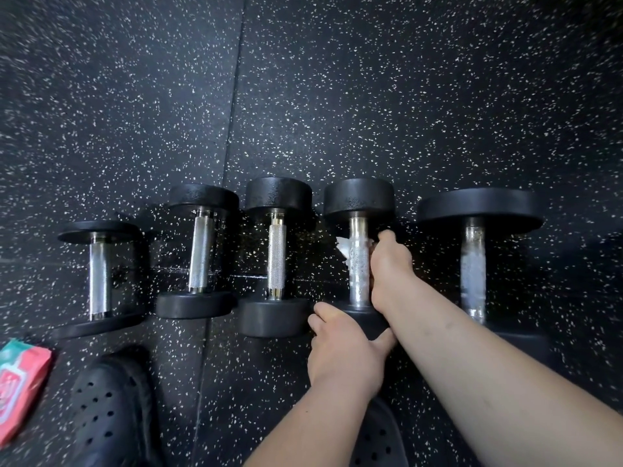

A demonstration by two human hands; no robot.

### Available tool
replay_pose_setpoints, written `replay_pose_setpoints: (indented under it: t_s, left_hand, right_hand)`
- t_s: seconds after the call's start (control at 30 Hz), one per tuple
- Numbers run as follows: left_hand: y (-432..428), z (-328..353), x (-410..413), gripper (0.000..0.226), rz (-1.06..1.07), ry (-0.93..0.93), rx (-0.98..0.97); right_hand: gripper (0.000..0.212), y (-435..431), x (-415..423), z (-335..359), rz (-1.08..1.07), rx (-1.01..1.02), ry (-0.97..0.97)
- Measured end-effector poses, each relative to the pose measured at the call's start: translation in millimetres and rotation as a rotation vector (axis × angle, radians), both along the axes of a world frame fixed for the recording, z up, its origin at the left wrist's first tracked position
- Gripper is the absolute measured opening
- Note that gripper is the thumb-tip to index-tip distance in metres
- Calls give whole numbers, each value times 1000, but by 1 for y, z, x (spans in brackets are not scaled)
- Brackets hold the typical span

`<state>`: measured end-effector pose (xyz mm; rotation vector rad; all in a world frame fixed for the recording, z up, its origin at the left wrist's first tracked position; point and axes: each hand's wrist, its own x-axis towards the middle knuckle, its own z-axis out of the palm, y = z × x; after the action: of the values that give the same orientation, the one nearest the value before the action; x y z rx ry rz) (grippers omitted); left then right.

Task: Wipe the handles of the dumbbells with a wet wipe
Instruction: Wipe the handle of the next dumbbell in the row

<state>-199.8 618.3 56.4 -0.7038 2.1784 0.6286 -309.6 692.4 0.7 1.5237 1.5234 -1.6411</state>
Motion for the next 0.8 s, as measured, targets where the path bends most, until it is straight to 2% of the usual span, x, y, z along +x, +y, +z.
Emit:
replay_pose_setpoints:
  t_s: [0.13, 0.33, 0.57, 0.63, 0.8]
  left_hand:
    - [0, -1, 1, 98, 2, -11, 5]
    - [0, 0, -1, 96, -3, -25, -6]
    - [0, 2, -1, 92, -3, -20, 2]
    - [-1, 3, -1, 89, -10, -12, 1]
    - [-1, 1, -1, 86, -22, -11, -11]
  right_hand:
    - [55, 1, 0, -2, 31, -91, 32]
    - [54, 0, 7, 1, 41, 134, 73]
    - [38, 4, 32, 14, 386, 475, 288]
    - [23, 6, 39, 18, 442, 522, 361]
    - [10, 4, 46, 27, 513, 641, 533]
